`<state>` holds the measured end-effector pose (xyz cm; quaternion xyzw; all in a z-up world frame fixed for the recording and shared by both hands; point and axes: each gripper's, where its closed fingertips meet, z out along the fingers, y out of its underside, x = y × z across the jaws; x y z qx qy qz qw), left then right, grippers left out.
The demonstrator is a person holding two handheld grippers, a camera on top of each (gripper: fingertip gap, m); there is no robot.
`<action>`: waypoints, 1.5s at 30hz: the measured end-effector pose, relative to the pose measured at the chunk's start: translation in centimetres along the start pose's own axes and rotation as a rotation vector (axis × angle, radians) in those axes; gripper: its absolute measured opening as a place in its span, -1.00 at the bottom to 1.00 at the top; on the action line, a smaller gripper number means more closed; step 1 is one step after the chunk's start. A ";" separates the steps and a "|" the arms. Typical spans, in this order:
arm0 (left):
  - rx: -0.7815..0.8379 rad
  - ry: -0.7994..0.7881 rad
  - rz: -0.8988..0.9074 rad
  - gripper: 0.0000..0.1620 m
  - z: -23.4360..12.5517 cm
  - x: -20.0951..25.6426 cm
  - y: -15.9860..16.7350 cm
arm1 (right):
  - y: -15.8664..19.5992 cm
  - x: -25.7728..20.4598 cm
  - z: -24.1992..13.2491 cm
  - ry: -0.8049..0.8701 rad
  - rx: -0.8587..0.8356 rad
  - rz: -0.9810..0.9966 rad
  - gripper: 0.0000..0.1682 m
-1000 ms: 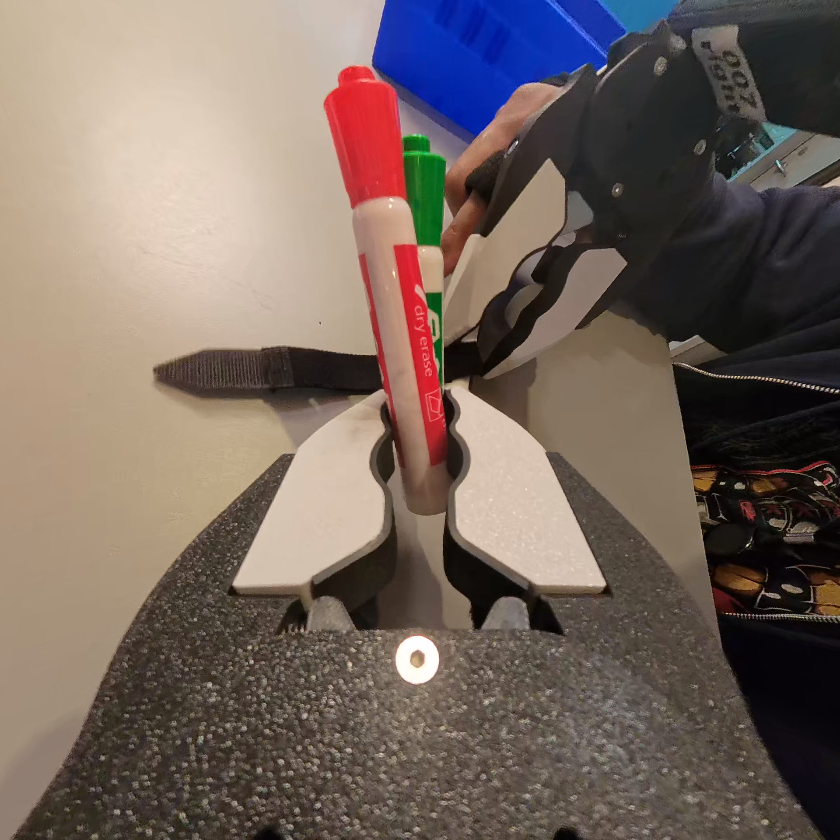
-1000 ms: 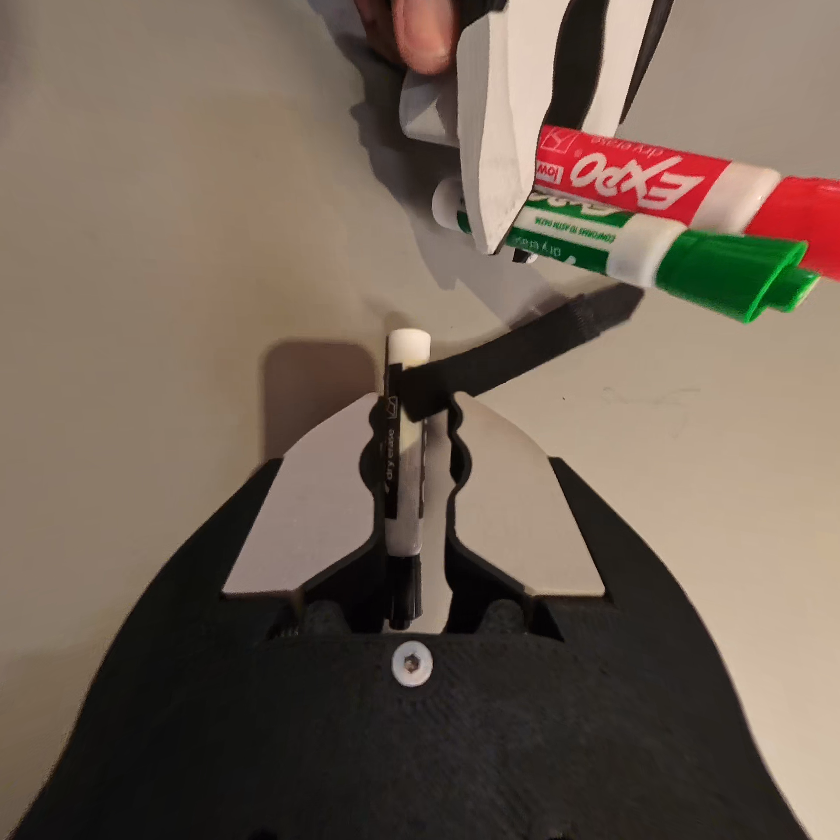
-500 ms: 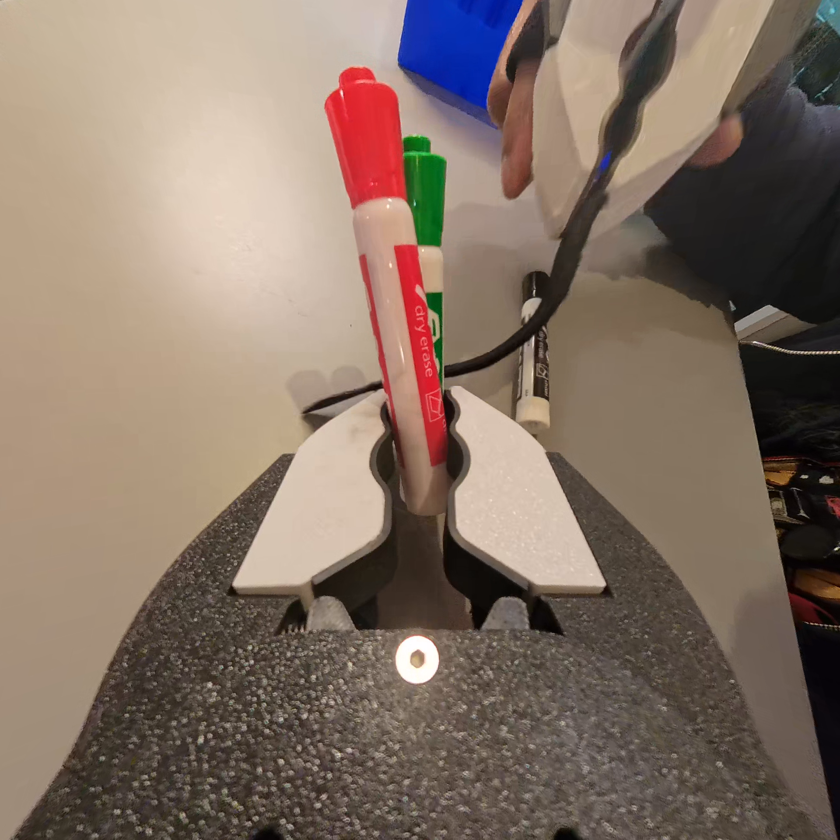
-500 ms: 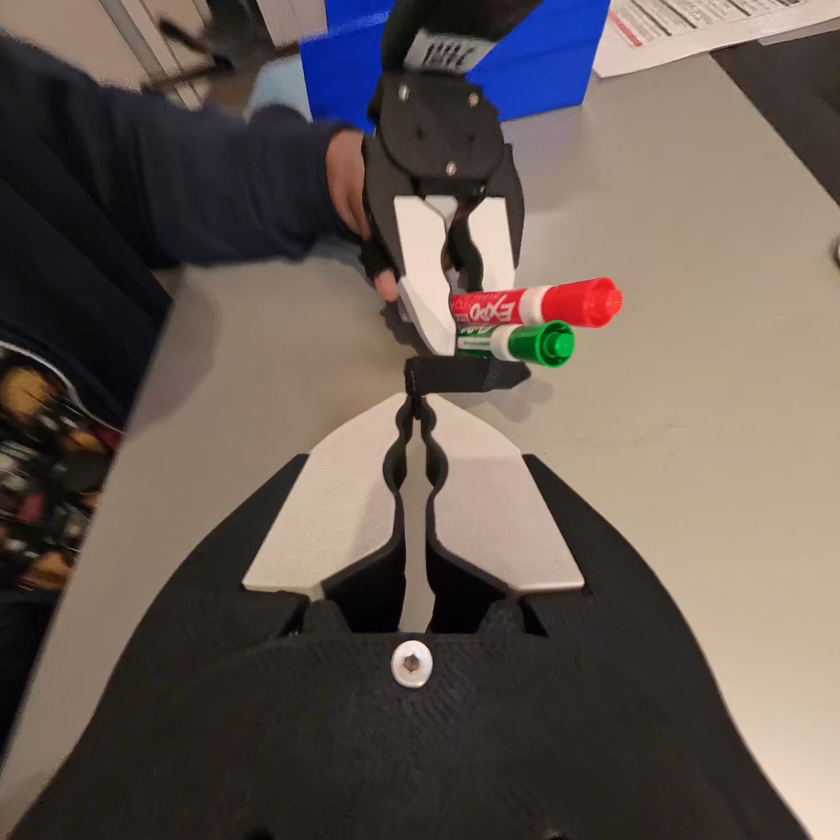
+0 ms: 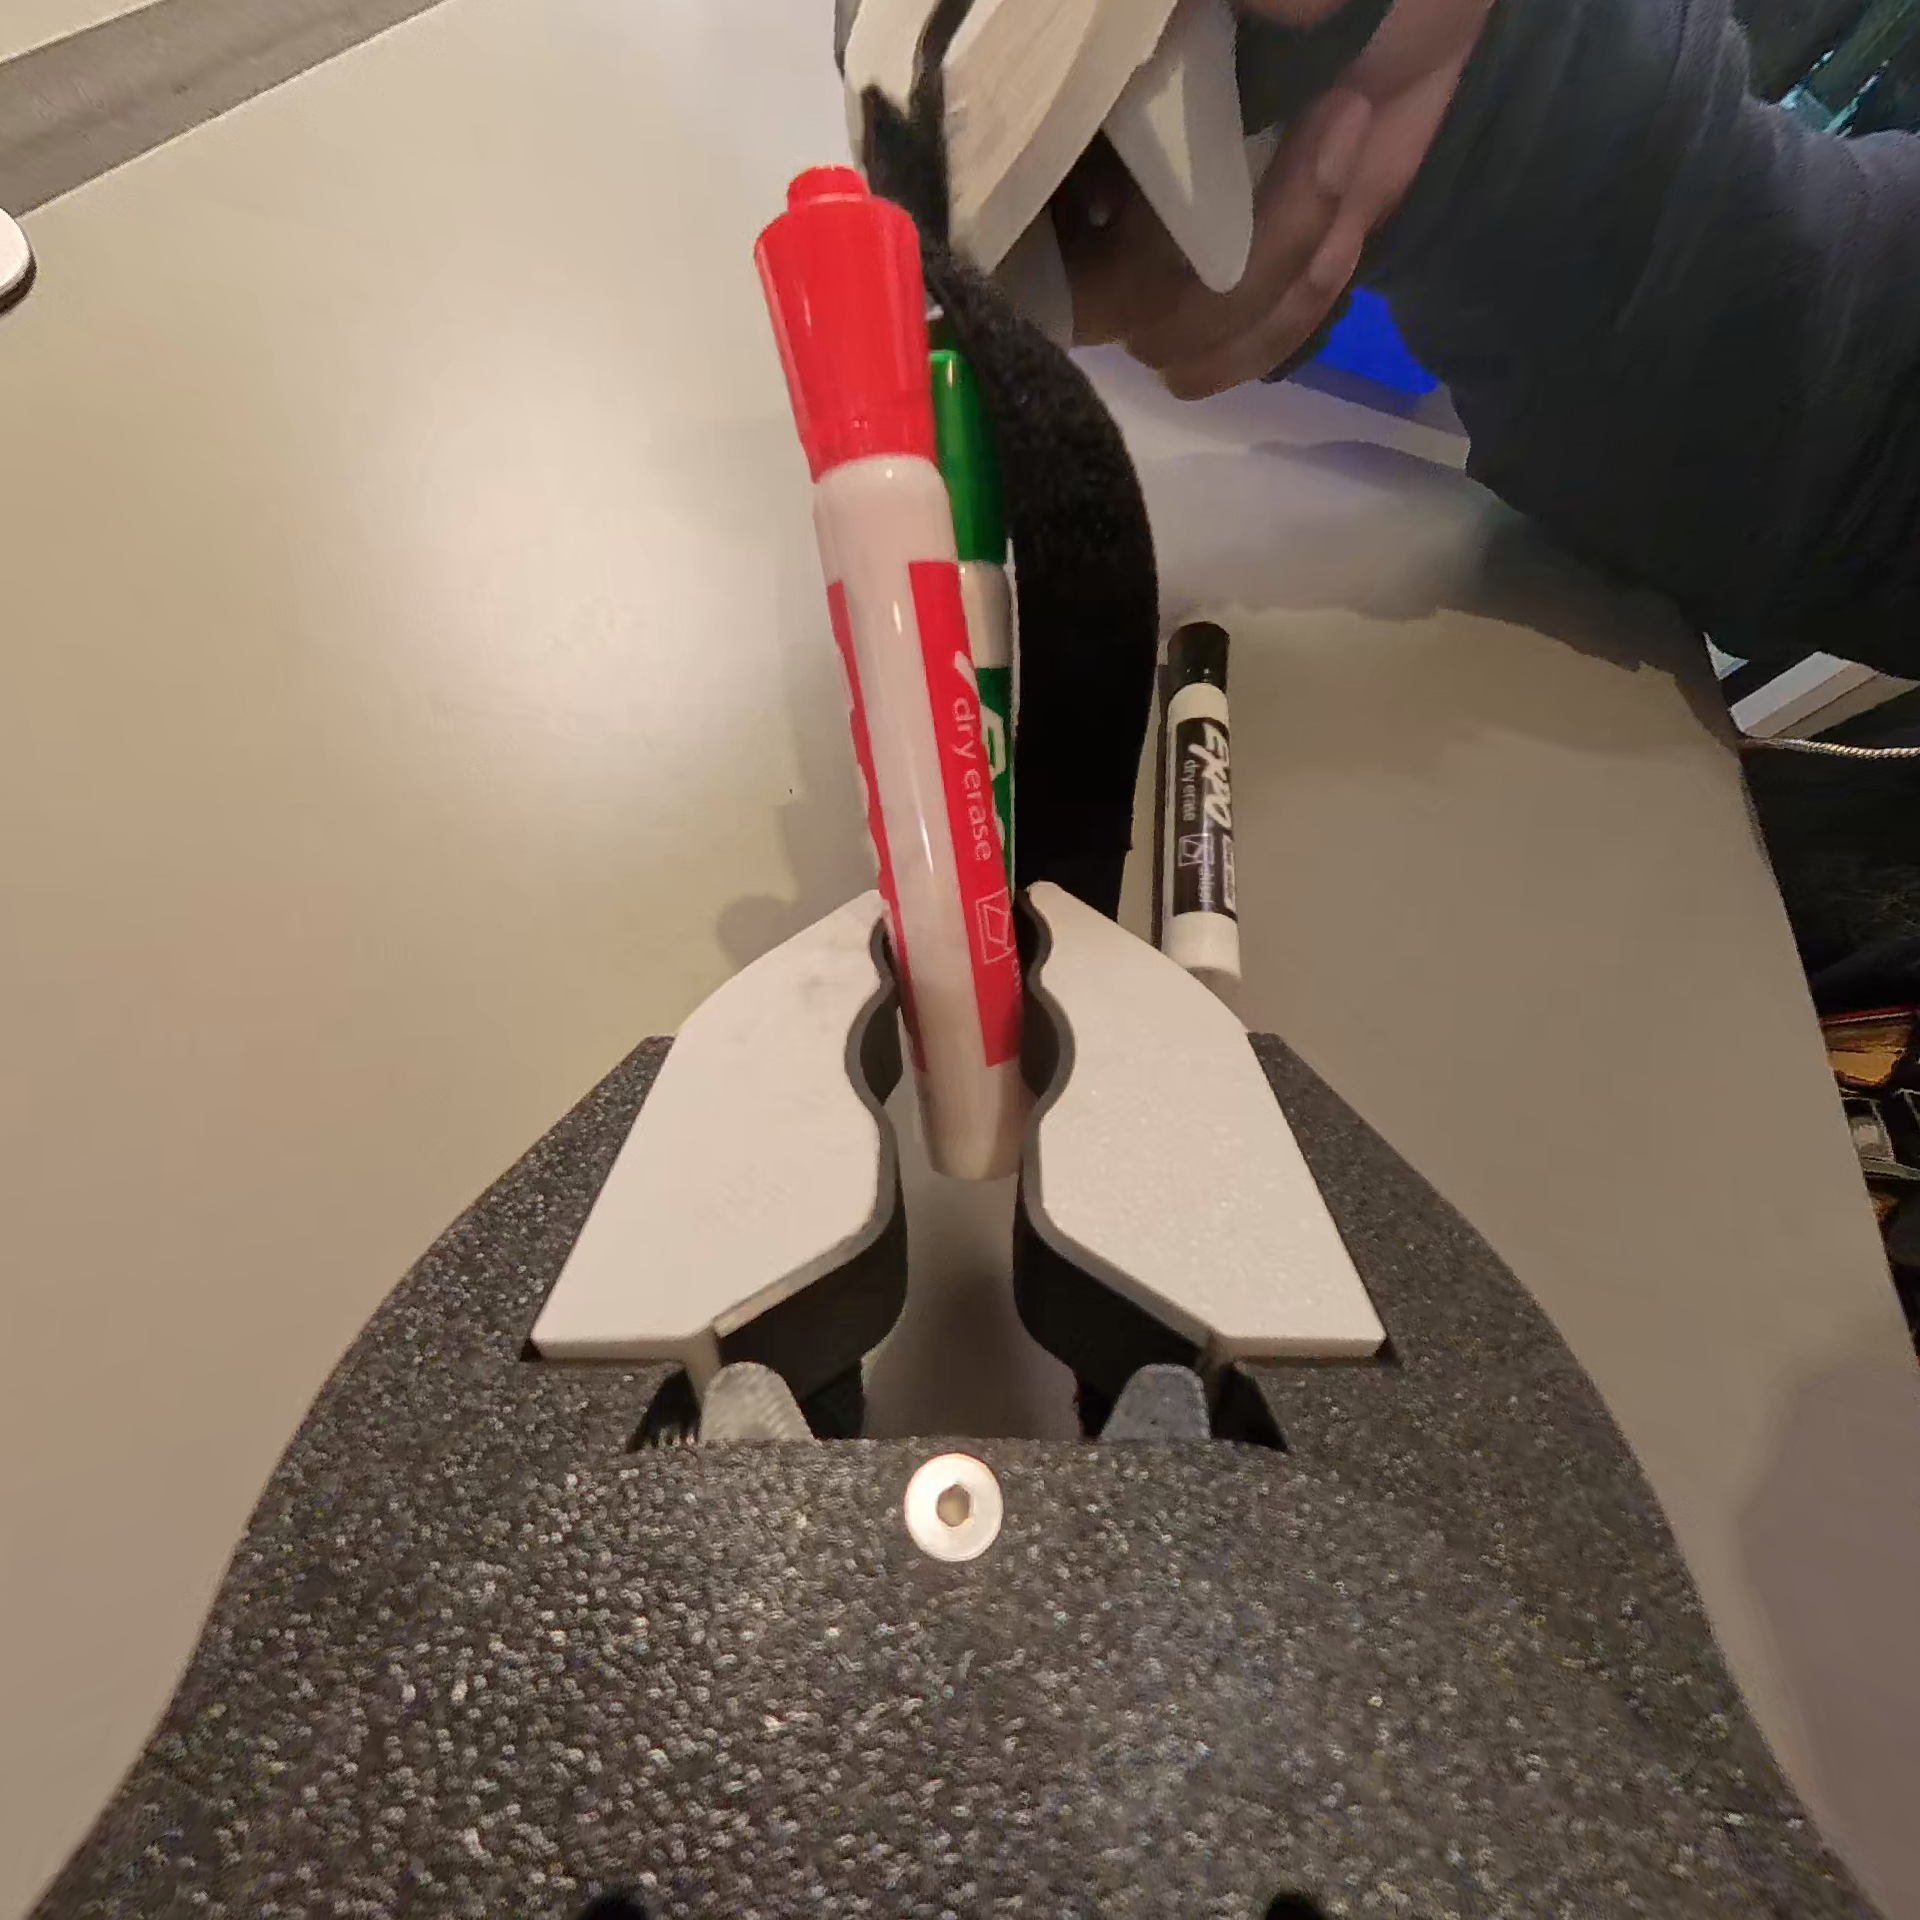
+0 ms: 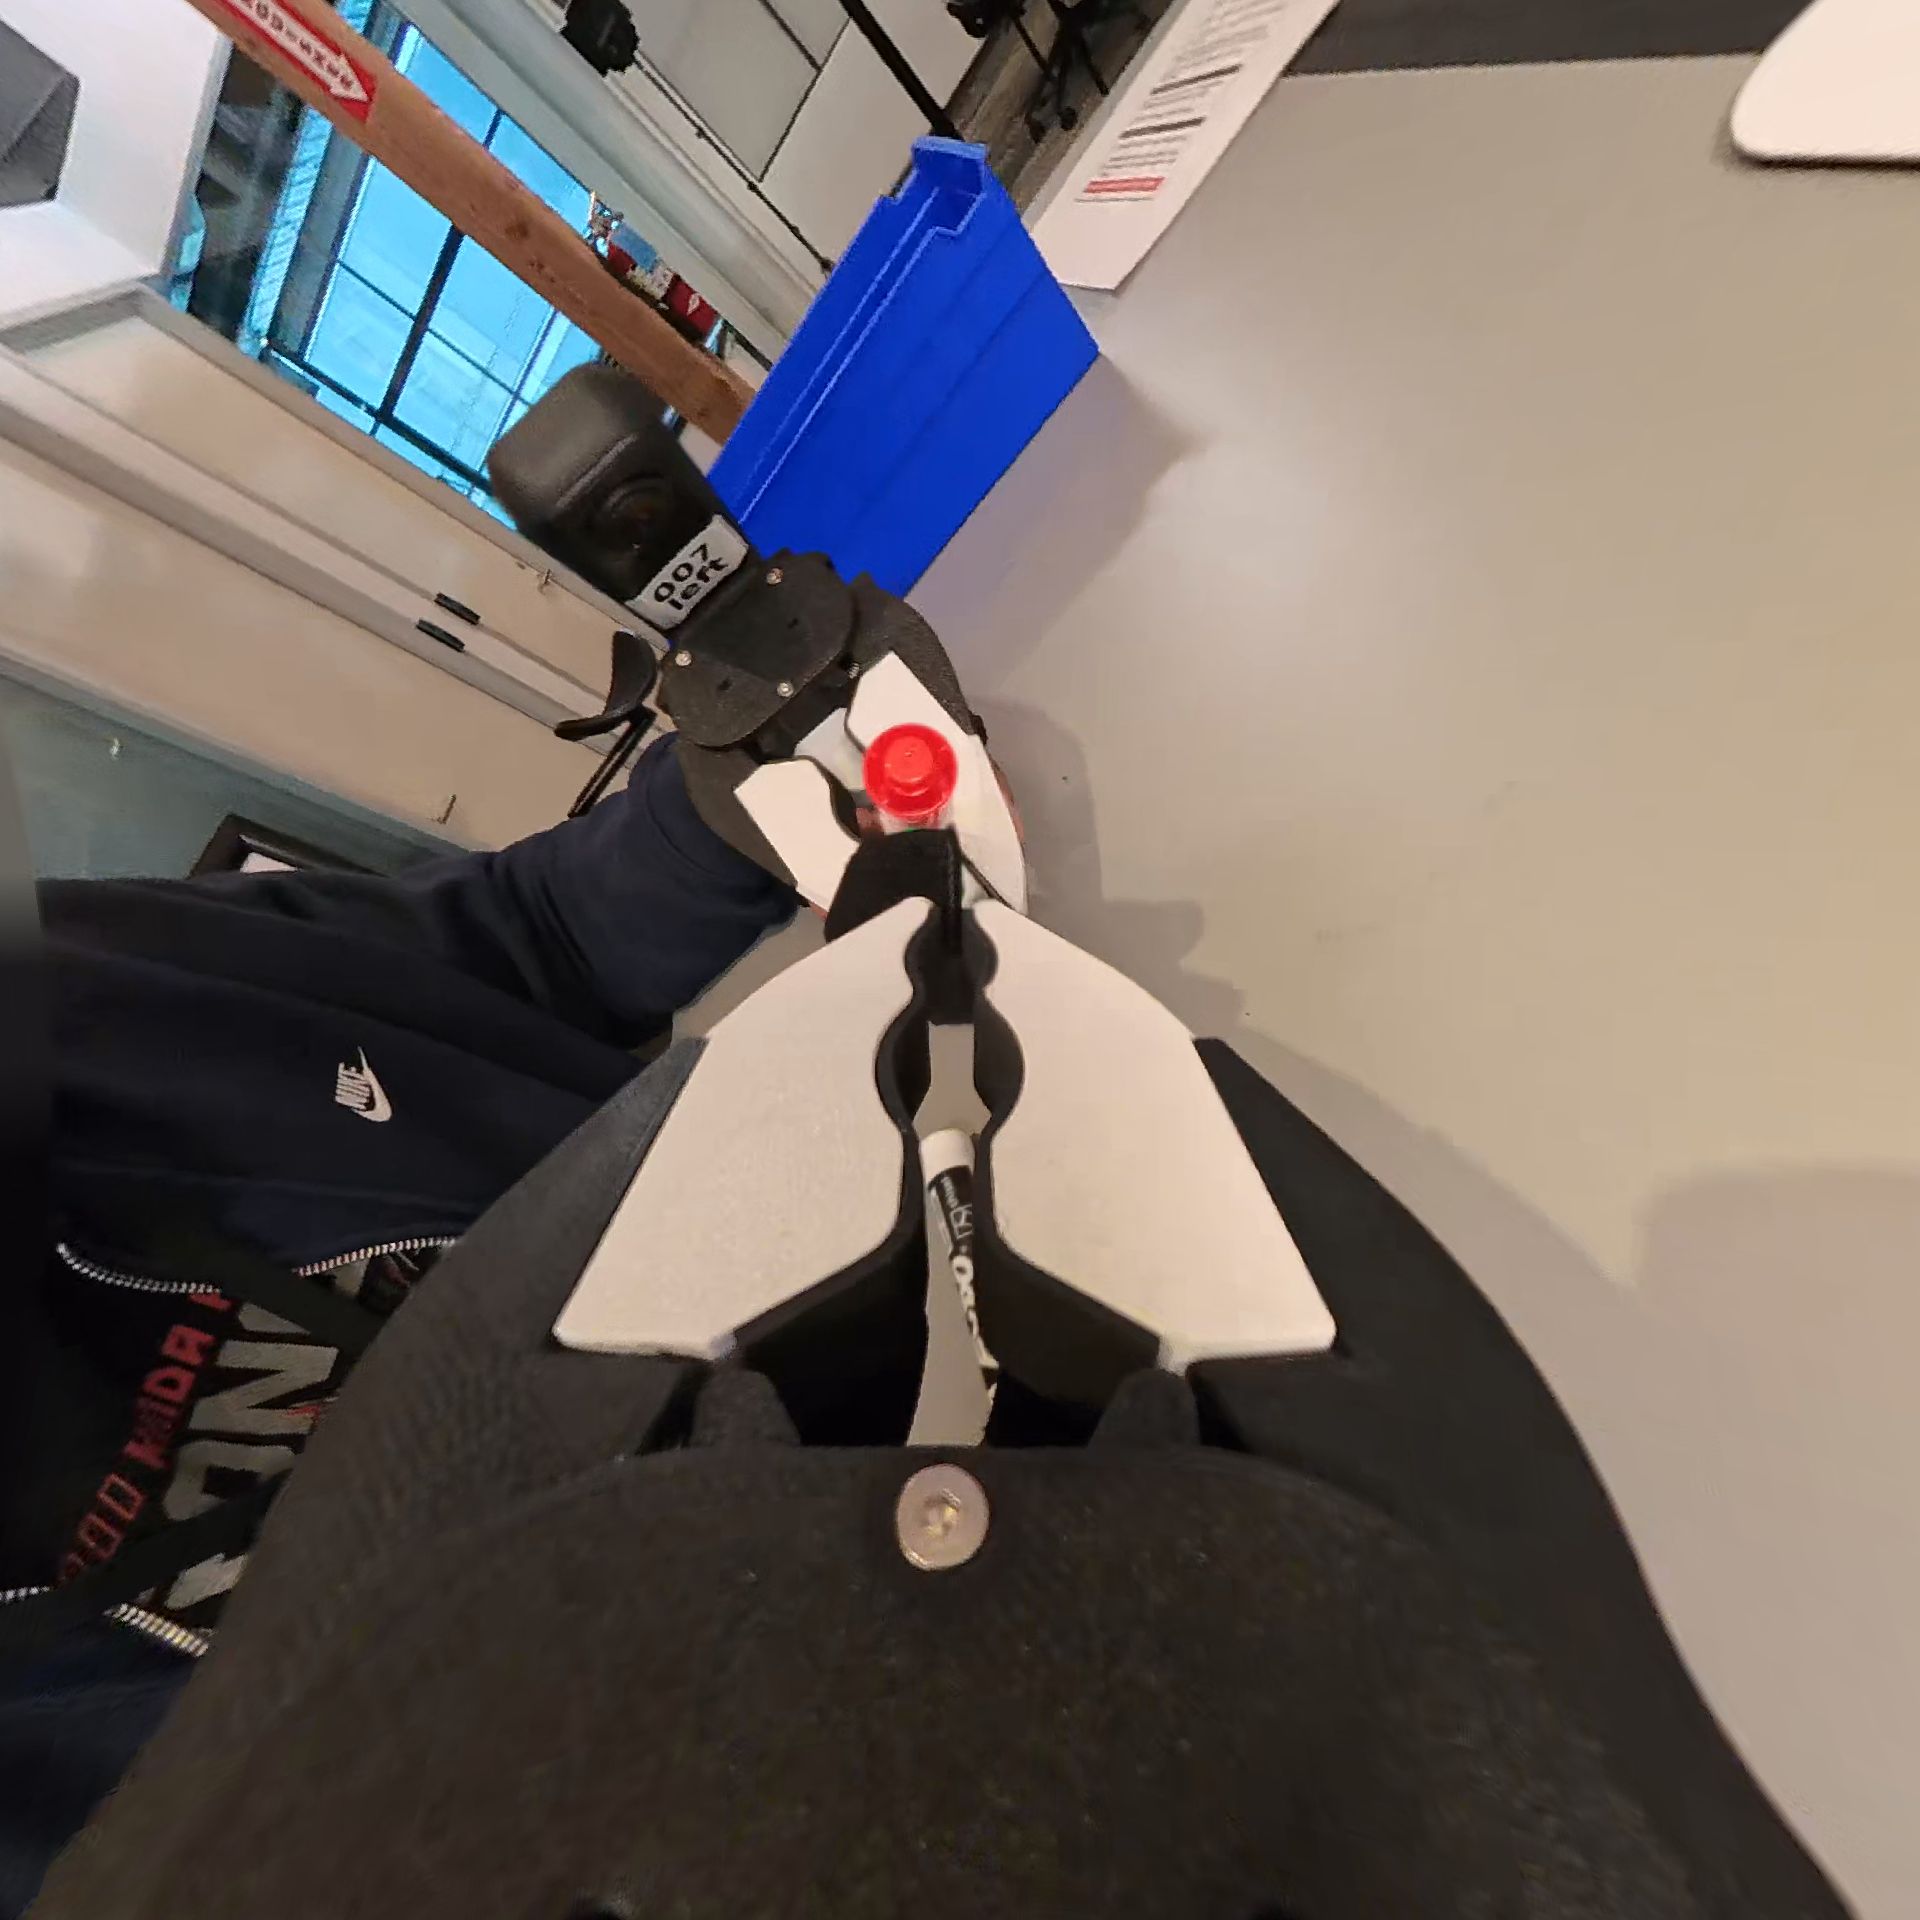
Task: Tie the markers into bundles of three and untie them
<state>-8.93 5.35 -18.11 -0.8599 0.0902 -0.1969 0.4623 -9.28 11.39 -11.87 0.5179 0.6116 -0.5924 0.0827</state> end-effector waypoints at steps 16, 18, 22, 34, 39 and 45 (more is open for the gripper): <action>-0.071 -0.091 0.111 -0.76 1.1 -0.1 0.8 | 1.3 1.8 -1.7 0.224 -0.197 0.057 -0.98; -0.093 -0.113 0.140 -0.76 1.3 -0.2 1.0 | 1.8 2.1 -1.6 0.260 -0.260 0.064 -0.98; -0.128 -0.164 0.203 -0.76 1.6 -0.4 1.4 | 2.4 2.6 -1.8 0.327 -0.367 0.067 -0.98; -0.169 -0.277 0.315 -0.76 1.4 -1.1 1.3 | 2.6 1.7 -0.9 0.373 -0.496 0.040 -0.98; -0.196 -0.268 0.290 -0.76 1.5 -1.3 1.9 | 2.6 2.4 0.1 0.364 -0.489 0.043 -0.98; -0.238 -0.295 0.307 -0.76 1.1 -1.7 2.3 | 2.6 2.7 0.3 0.380 -0.531 0.029 -0.98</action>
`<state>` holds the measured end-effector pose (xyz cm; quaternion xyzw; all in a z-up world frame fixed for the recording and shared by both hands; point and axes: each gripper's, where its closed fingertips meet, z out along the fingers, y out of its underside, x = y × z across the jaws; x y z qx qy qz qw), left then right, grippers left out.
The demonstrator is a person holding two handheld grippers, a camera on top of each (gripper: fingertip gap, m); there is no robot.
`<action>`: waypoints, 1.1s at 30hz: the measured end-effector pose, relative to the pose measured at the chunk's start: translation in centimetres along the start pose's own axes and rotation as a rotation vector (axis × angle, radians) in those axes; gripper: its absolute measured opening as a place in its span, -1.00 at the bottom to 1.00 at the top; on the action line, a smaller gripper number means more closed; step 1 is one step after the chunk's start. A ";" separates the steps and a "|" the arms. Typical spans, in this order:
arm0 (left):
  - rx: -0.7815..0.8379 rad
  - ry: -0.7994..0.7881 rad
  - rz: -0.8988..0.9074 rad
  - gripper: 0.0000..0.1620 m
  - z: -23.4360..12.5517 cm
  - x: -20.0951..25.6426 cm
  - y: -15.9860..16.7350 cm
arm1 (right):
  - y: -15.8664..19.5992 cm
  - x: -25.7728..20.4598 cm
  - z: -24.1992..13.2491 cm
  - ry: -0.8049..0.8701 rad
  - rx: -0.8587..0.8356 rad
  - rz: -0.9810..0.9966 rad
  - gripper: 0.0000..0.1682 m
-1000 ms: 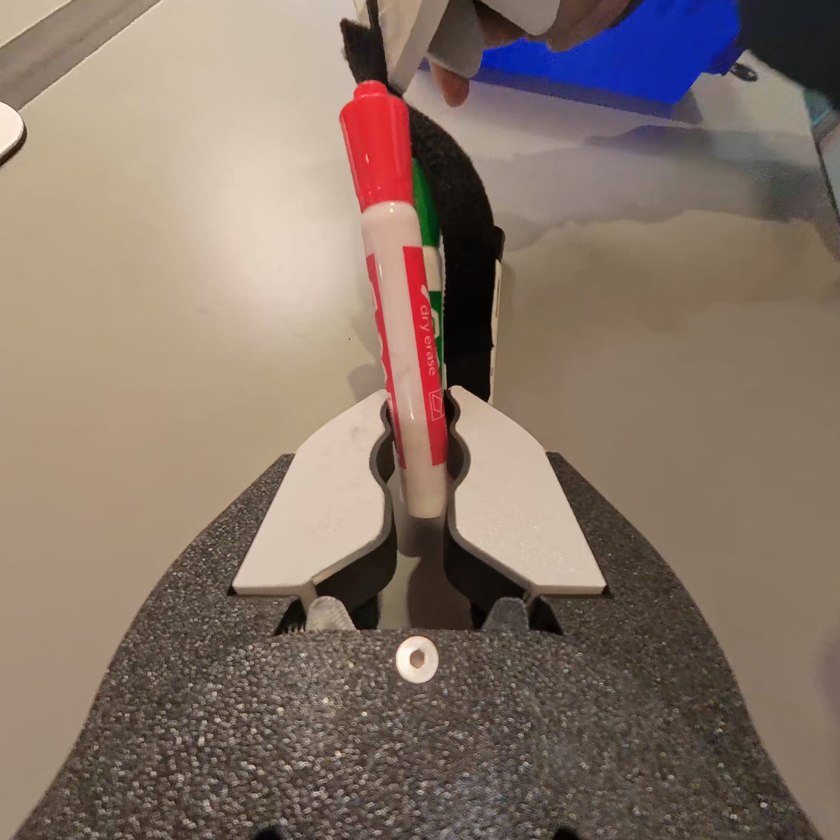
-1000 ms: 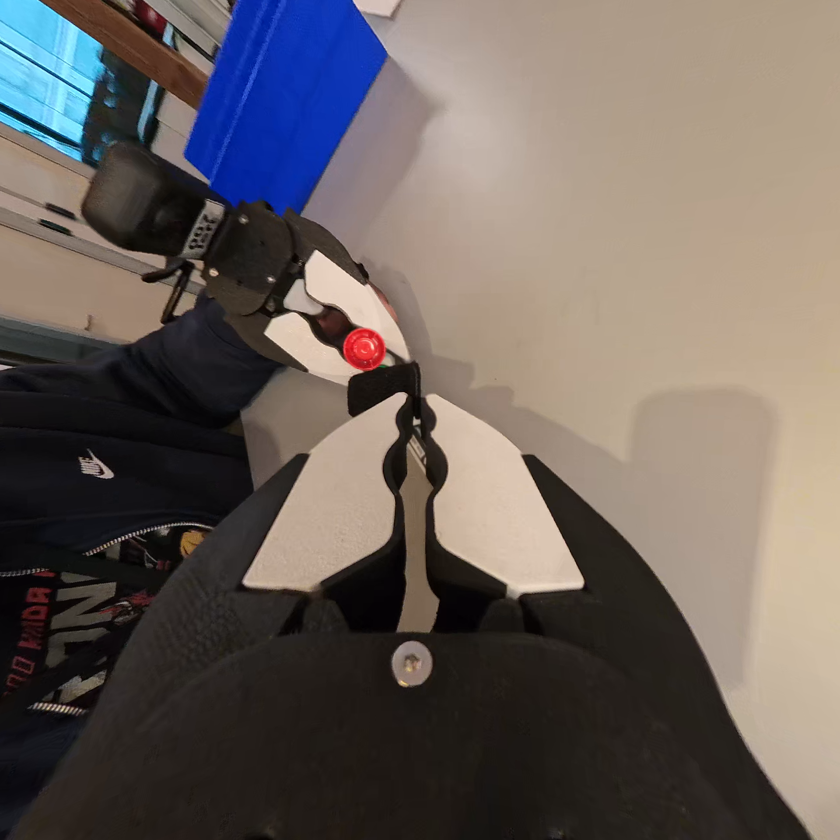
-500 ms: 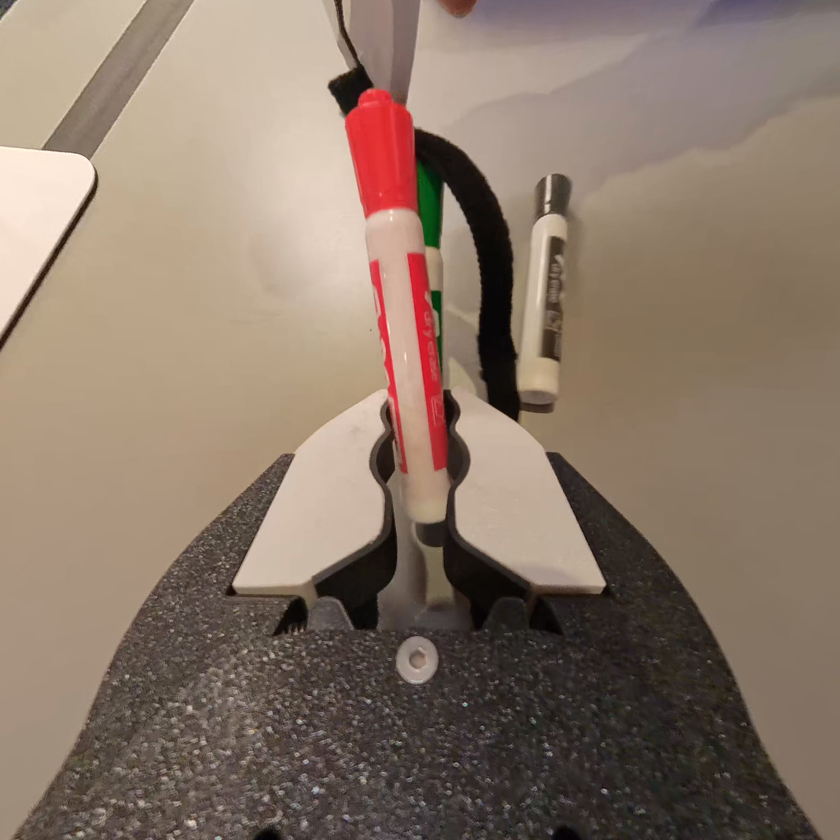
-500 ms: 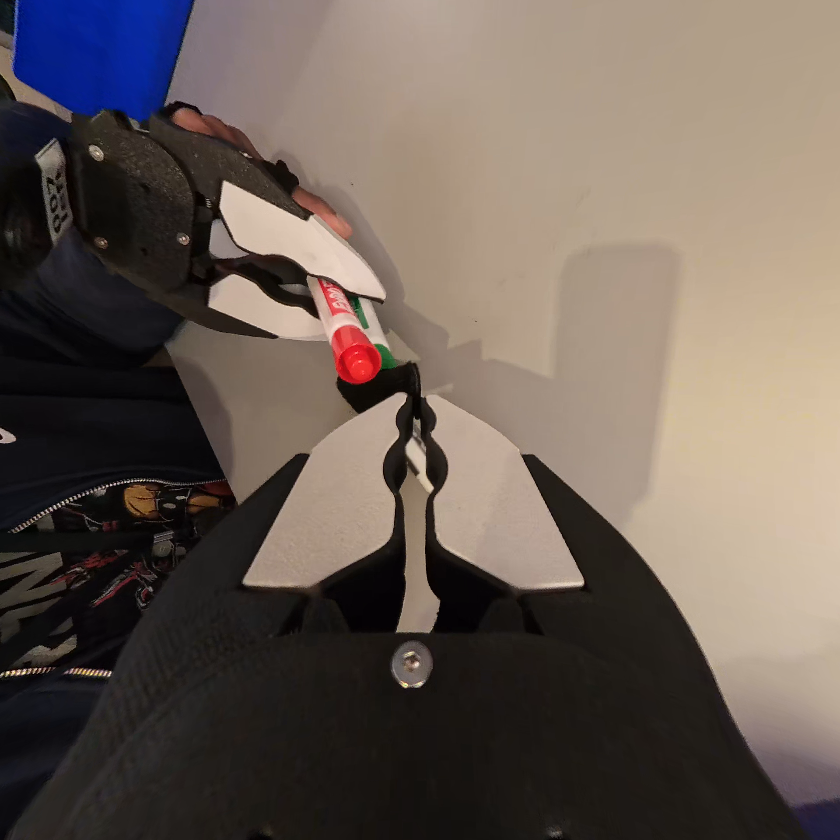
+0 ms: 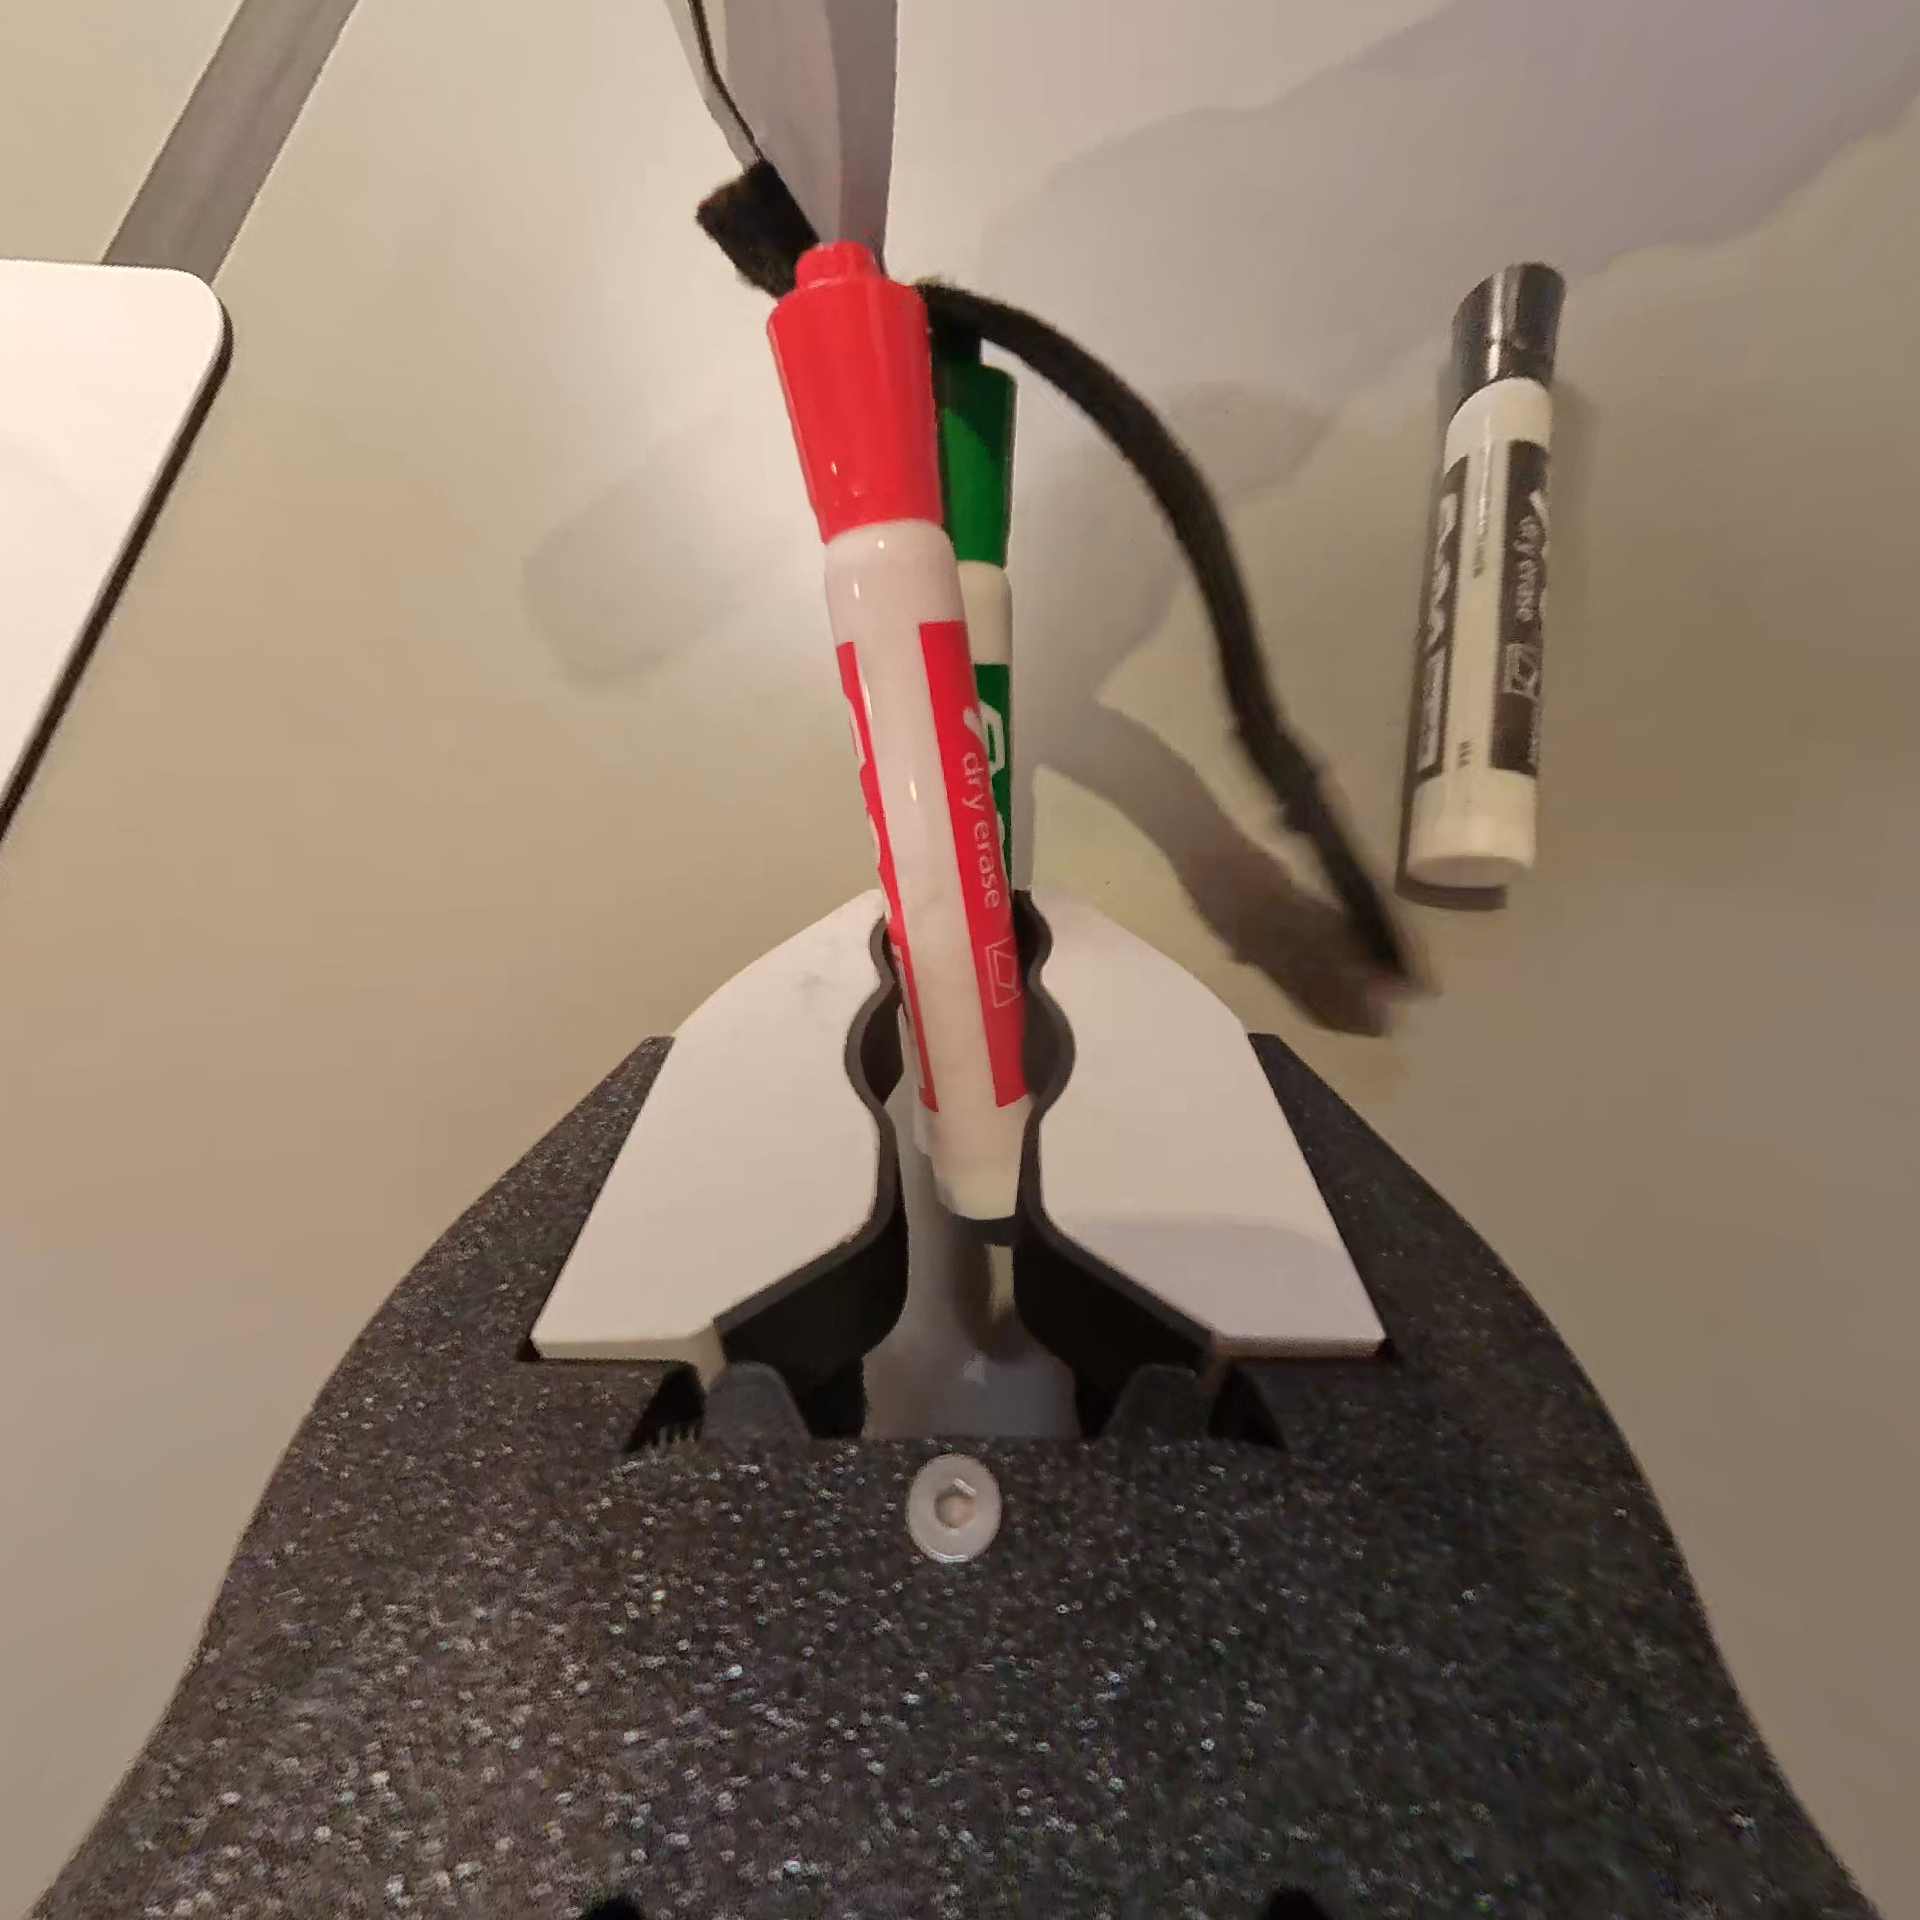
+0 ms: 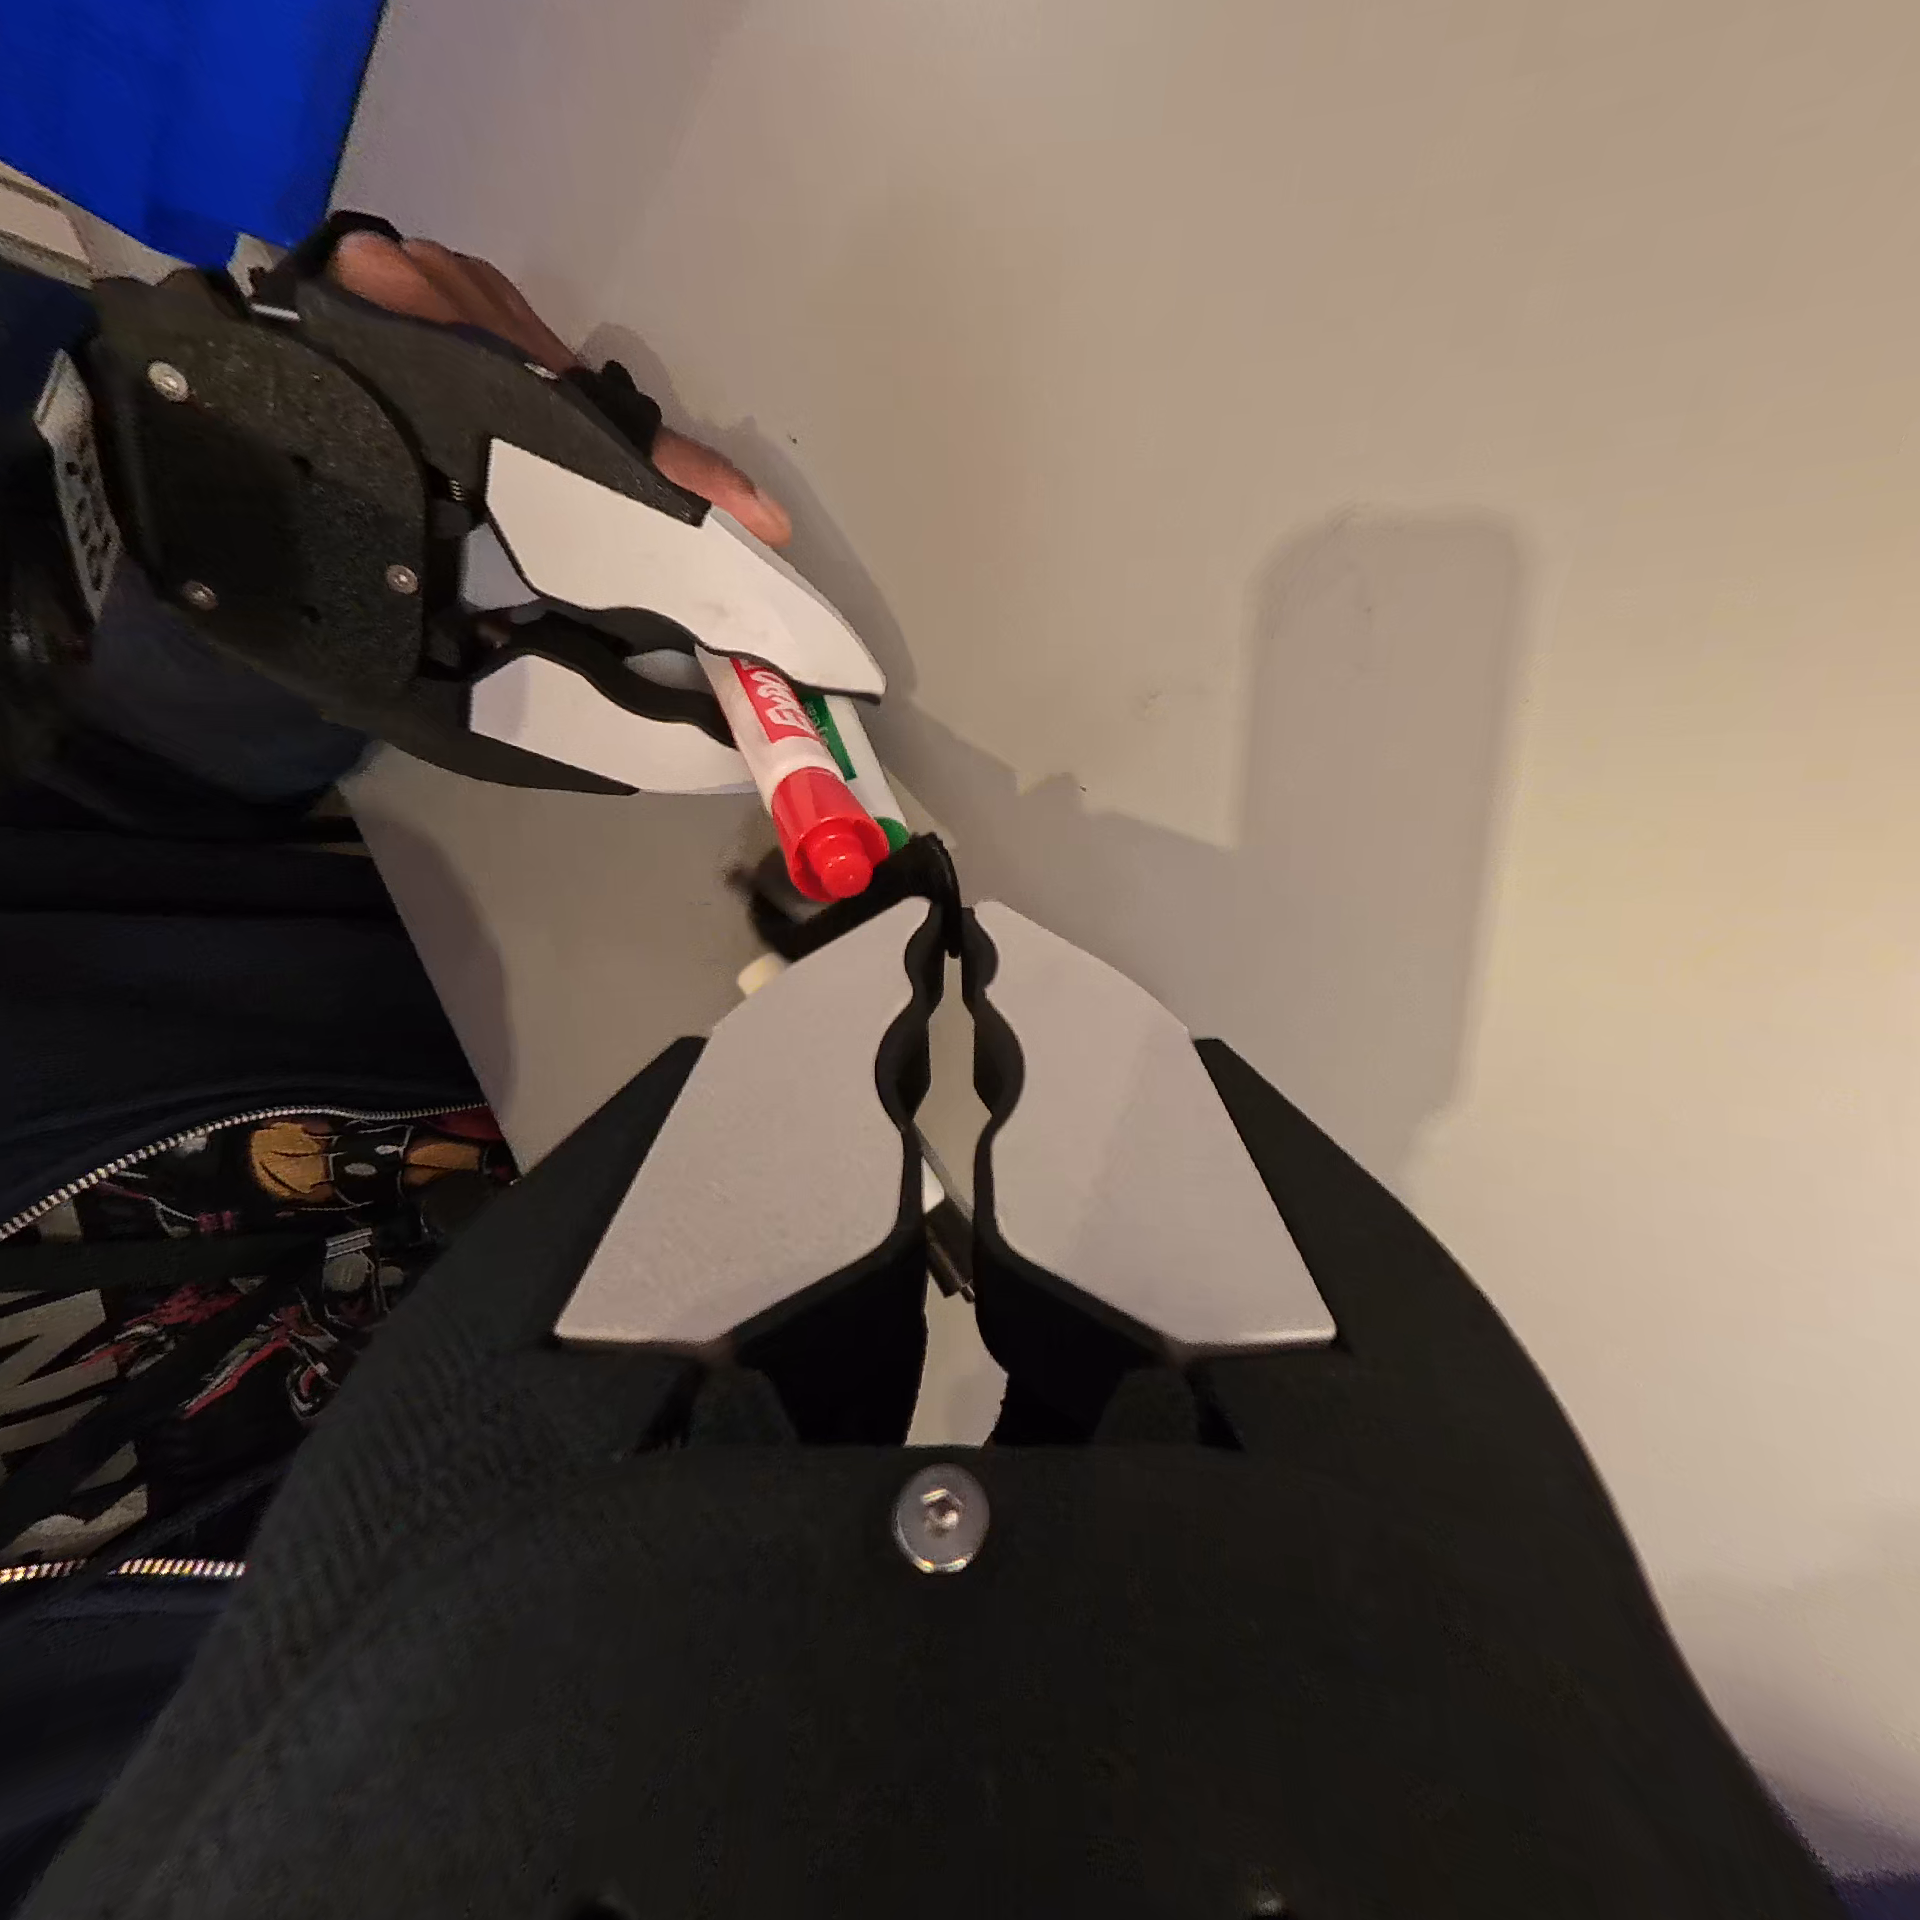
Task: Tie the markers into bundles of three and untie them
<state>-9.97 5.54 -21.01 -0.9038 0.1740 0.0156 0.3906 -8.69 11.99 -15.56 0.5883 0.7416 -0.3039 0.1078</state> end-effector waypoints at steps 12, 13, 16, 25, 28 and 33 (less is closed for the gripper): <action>-0.033 -0.085 0.097 -0.77 -0.5 -0.4 -0.2 | 0.5 0.4 -0.2 0.106 -0.103 -0.039 -0.98; -0.030 -0.086 0.096 -0.77 -0.6 -0.4 -0.3 | 0.5 0.5 -0.3 0.112 -0.104 -0.040 -0.98; -0.035 -0.097 0.099 -0.77 -0.7 -0.5 -0.4 | 0.6 0.3 -0.3 0.121 -0.110 -0.045 -0.98; -0.102 -0.164 0.129 -0.77 -1.0 -1.0 -0.1 | 0.5 0.1 0.5 0.158 -0.147 -0.075 -0.98; -0.123 -0.141 0.104 -0.77 -0.8 -0.8 0.4 | 0.3 0.3 1.1 0.164 -0.157 -0.080 -0.98; -0.144 -0.070 0.030 -0.77 -0.4 -0.4 1.2 | 0.0 0.7 2.2 0.169 -0.183 -0.088 -0.98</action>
